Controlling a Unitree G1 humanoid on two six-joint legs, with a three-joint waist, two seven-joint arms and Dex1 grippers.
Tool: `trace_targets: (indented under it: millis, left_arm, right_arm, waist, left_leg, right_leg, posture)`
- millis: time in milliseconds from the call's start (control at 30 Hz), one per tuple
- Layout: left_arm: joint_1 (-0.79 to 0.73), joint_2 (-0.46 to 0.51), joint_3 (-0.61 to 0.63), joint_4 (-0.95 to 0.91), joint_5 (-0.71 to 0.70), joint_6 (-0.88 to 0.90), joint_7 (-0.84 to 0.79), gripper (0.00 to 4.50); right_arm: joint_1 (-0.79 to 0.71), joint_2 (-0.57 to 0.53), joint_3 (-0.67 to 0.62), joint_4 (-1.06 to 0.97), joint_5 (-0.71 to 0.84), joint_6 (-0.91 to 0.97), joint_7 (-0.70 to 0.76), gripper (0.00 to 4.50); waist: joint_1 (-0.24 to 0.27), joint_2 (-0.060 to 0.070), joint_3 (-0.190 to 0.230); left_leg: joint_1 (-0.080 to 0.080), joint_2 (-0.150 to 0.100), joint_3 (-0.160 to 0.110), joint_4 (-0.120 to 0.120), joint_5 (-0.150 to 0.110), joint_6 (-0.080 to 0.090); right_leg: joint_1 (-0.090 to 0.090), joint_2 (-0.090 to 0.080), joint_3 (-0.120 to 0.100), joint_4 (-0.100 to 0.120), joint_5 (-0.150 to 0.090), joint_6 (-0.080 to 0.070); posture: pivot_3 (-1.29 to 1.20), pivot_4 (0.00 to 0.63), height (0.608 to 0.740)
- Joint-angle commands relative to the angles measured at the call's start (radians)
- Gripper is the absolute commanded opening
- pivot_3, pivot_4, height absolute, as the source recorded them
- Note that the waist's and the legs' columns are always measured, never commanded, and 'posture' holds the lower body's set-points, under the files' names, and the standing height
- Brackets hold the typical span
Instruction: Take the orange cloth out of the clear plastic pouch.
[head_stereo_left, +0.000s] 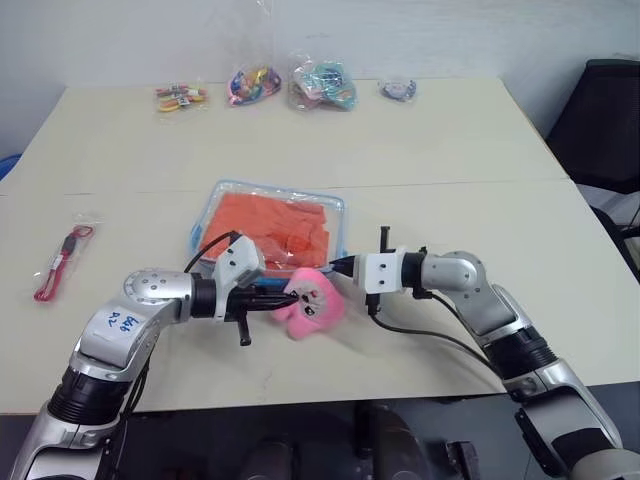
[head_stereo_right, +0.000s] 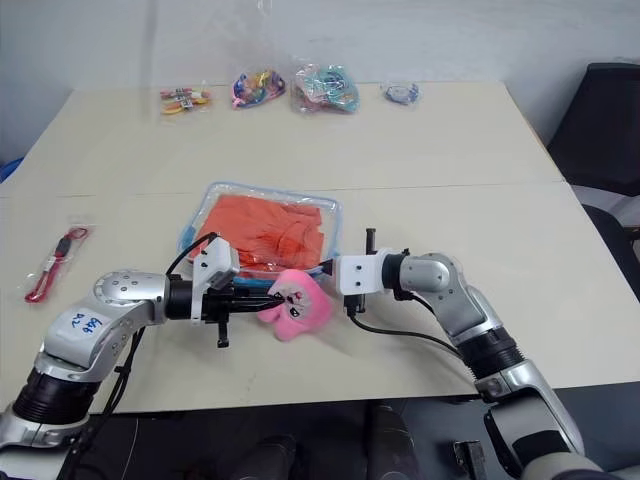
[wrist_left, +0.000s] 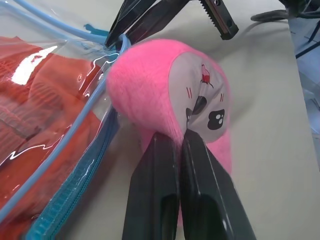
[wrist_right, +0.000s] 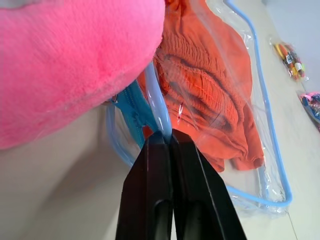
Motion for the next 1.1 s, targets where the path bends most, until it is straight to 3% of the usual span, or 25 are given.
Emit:
trace_targets:
  millis: [33, 367, 700, 933, 967, 1033, 1100]
  left_arm:
    - [0.017, 0.029, 0.049, 0.033, 0.013, -0.035, 0.002, 0.0]
    - [-0.006, 0.198, 0.258, 0.238, 0.012, -0.092, -0.024, 0.0]
    - [-0.147, 0.294, 0.283, 0.582, 0.087, -0.252, -0.062, 0.0]
    - [-0.051, 0.245, 0.247, 0.441, 0.062, -0.234, -0.099, 0.0]
    - [-0.028, 0.233, 0.243, 0.412, 0.057, -0.218, -0.092, 0.0]
    - [0.008, 0.212, 0.237, 0.368, 0.05, -0.195, -0.08, 0.5]
    - [0.037, 0.203, 0.236, 0.339, 0.055, -0.202, -0.084, 1.09]
  right_arm:
    - [0.021, -0.05, -0.063, -0.078, 0.037, -0.011, 0.005, 0.04]
    - [0.146, -0.267, -0.183, -0.186, 0.113, -0.084, 0.067, 0.04]
    - [0.263, -0.38, -0.243, -0.231, 0.217, -0.215, 0.139, 0.04]
    - [0.253, -0.339, -0.224, -0.236, 0.208, -0.157, 0.106, 0.04]
    - [0.255, -0.331, -0.222, -0.249, 0.211, -0.129, 0.098, 0.24]
    - [0.267, -0.32, -0.222, -0.286, 0.236, -0.065, 0.096, 0.67]
    - [0.283, -0.315, -0.225, -0.322, 0.248, -0.017, 0.095, 1.42]
  waist:
    - [0.001, 0.0, 0.0]
    - [0.001, 0.0, 0.0]
    - [0.003, 0.001, 0.0]
    - [0.001, 0.001, 0.0]
    - [0.001, 0.001, 0.0]
    - [0.002, 0.001, 0.0]
    - [0.004, 0.001, 0.0]
  left_leg:
    - [0.0, 0.0, 0.0, 0.0, 0.0, 0.0]
    - [0.0, 0.0, 0.0, -0.001, 0.0, 0.0]
    - [0.0, 0.0, 0.003, 0.0, 0.0, 0.0]
    - [0.0, 0.001, 0.009, -0.001, 0.0, 0.0]
    - [0.0, 0.001, 0.009, -0.001, 0.0, 0.0]
    - [0.0, 0.002, 0.009, 0.0, 0.0, 0.0]
    - [0.0, 0.002, 0.009, 0.0, 0.0, 0.0]
  right_leg:
    - [0.0, 0.0, 0.0, 0.0, 0.0, 0.0]
    - [0.0, 0.0, 0.0, 0.0, 0.0, 0.0]
    - [0.0, 0.0, -0.002, 0.0, 0.0, 0.0]
    - [0.0, 0.0, -0.001, 0.0, 0.0, 0.0]
    - [0.0, 0.0, -0.001, 0.0, 0.0, 0.0]
    - [0.0, 0.0, -0.001, 0.0, 0.0, 0.0]
    - [0.0, 0.0, -0.001, 0.0, 0.0, 0.0]
  posture:
    - [0.0, 0.15, 0.74]
    - [0.0, 0.15, 0.74]
    - [0.0, 0.15, 0.74]
    - [0.0, 0.15, 0.74]
    - [0.0, 0.15, 0.74]
    - [0.0, 0.15, 0.74]
    - [0.0, 0.15, 0.74]
